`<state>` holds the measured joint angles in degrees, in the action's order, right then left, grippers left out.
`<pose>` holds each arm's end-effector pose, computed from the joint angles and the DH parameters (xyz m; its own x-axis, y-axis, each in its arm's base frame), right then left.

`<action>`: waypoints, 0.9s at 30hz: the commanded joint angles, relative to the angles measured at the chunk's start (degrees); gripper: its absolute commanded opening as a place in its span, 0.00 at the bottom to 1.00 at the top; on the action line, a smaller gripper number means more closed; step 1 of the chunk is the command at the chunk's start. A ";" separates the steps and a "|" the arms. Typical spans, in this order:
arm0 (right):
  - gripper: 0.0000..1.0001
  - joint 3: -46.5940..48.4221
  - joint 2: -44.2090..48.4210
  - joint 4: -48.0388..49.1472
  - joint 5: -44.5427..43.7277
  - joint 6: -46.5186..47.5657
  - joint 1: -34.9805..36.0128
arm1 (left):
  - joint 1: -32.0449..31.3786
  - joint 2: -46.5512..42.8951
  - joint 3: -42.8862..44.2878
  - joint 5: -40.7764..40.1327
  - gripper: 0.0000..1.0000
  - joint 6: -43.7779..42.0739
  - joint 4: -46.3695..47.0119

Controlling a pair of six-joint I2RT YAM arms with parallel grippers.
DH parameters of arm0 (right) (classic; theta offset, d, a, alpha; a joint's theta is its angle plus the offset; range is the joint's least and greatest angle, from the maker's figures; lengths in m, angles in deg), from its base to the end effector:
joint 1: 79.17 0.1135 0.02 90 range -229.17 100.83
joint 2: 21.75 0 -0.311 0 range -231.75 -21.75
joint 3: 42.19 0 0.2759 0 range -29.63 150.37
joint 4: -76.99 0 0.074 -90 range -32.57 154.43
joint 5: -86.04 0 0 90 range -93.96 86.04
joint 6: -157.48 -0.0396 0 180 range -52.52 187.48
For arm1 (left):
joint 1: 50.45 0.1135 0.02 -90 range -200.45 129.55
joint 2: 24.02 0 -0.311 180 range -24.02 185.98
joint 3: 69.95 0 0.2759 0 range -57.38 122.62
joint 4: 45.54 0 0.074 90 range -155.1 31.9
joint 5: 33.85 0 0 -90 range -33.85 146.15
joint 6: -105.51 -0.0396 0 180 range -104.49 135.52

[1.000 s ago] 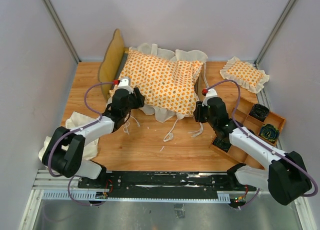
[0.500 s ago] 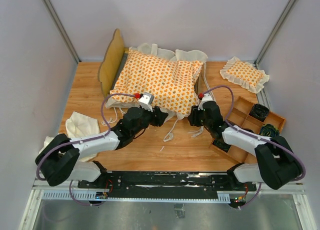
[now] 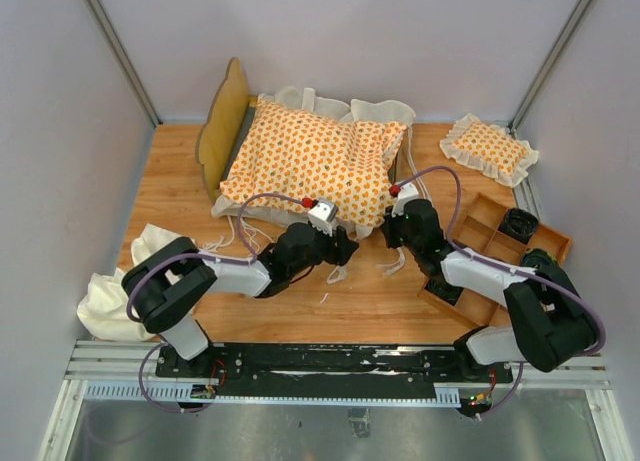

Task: Set up the pet bed
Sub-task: Adjust the mattress on the bed frame.

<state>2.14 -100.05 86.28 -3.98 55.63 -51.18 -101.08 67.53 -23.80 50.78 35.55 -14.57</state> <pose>0.2552 0.1356 0.2164 -0.4572 -0.0104 -0.8893 -0.3833 0.9046 0.1864 0.2135 -0.2543 0.1997 -0.3925 -0.0594 -0.9178 0.6149 0.7251 -0.3100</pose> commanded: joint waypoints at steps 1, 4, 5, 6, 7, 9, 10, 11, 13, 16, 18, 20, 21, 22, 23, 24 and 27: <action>0.00 0.97 2.28 0.69 -0.09 2.28 -0.21 | -0.78 4.16 3.33 -1.58 0.58 -2.04 7.44; 0.00 0.86 2.74 0.69 0.52 2.03 -0.27 | -1.01 7.29 5.35 -2.49 0.59 -2.80 9.25; 0.00 0.92 2.85 0.70 0.80 1.95 -0.29 | -1.19 8.26 6.01 -4.27 0.59 -3.30 9.30; 0.00 0.85 3.09 0.74 0.99 1.81 -0.22 | -1.30 9.18 6.78 -5.35 0.59 -3.76 9.29; 0.00 0.81 3.21 0.74 1.13 1.64 -0.23 | -1.39 9.97 7.43 -6.39 0.59 -4.08 9.29; 0.00 0.71 3.49 0.69 1.31 1.34 -0.30 | -1.46 11.56 8.71 -8.57 0.59 -4.72 9.29; 0.00 0.62 3.59 0.73 1.18 1.12 -0.29 | -1.53 12.27 9.31 -9.40 0.59 -5.12 9.29; 0.00 0.61 3.66 0.74 1.00 0.96 -0.30 | -1.57 12.86 9.71 -9.96 0.58 -5.48 9.22; 0.00 0.65 3.63 0.58 0.89 0.99 -0.30 | -1.58 12.93 9.89 -9.96 0.52 -6.27 9.28; 0.00 0.84 3.81 0.00 0.59 1.43 -0.67 | -1.57 10.79 8.10 -7.27 0.14 -9.09 10.09; 0.00 0.97 4.01 -0.10 1.10 1.82 -1.30 | -1.49 8.30 6.15 -2.98 0.00 -11.60 10.66; 0.00 1.01 4.08 -0.20 3.13 2.68 -2.09 | -1.01 5.83 5.70 1.10 0.00 -12.82 7.94; 0.00 1.23 3.83 -0.25 4.26 3.45 -2.47 | -0.47 4.79 6.05 4.09 0.00 -12.89 5.62; 0.00 1.60 3.56 -0.73 5.27 4.21 -2.80 | 0.30 4.10 6.77 7.84 0.00 -12.80 3.12; 0.00 1.79 3.39 -1.40 5.88 4.89 -3.11 | 1.06 3.45 7.38 10.95 0.00 -12.49 1.00; 0.00 1.87 3.48 -1.85 6.01 5.57 -3.38 | 2.12 2.72 7.71 14.15 0.00 -12.26 -0.65; 0.00 1.05 4.21 -1.53 7.54 6.15 -4.76 | 5.90 0.72 7.88 24.20 0.00 -10.98 -2.91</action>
<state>2.38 -97.28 85.45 0.96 58.86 -53.48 -99.27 71.18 -17.35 59.68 24.86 -12.87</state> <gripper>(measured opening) 0.009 0.009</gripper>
